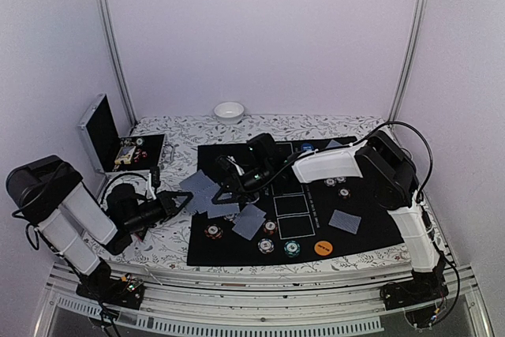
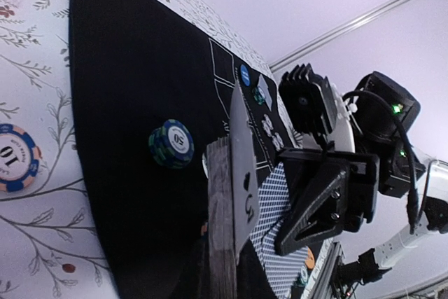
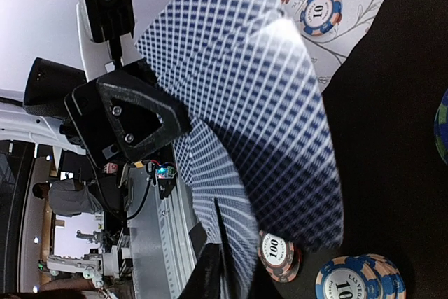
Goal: Distribute texas hold em gaming equipment
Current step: Pick up the poker card from the face-down deck piles.
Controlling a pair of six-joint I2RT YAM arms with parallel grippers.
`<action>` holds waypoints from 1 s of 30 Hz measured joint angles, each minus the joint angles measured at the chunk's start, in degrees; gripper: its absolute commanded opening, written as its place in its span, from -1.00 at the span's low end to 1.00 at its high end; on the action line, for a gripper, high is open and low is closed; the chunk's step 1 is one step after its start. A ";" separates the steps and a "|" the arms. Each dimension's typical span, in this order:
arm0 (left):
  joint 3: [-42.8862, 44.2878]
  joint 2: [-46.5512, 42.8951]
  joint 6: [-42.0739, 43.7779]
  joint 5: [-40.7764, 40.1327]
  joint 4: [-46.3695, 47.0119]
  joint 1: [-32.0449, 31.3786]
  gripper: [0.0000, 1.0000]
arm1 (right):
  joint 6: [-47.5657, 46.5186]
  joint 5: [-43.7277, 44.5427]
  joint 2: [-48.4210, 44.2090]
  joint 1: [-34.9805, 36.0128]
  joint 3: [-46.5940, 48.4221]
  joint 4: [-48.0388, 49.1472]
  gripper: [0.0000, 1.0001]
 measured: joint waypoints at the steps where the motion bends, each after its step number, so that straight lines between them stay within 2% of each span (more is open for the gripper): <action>1: 0.00 0.04 0.13 -0.48 -0.28 0.24 -1.00 | 0.09 -0.09 0.00 0.00 -0.13 -0.07 -0.86; 7: 0.00 0.66 0.83 -1.29 -1.27 0.90 -1.00 | 0.33 -0.26 0.00 0.04 -0.92 -0.44 -0.87; 17: -1.18 0.81 1.46 -1.64 -2.29 2.25 -1.00 | 0.04 -0.20 0.00 -0.09 -1.95 -1.40 -0.77; 23: -2.62 -0.92 1.68 -1.66 -3.30 3.43 -1.00 | -0.55 0.09 -0.02 -0.46 -2.16 -2.36 -0.93; 30: -3.30 -4.87 3.65 -1.95 -7.23 5.46 -1.00 | -1.29 0.17 -0.07 -0.72 -2.16 -3.93 -0.96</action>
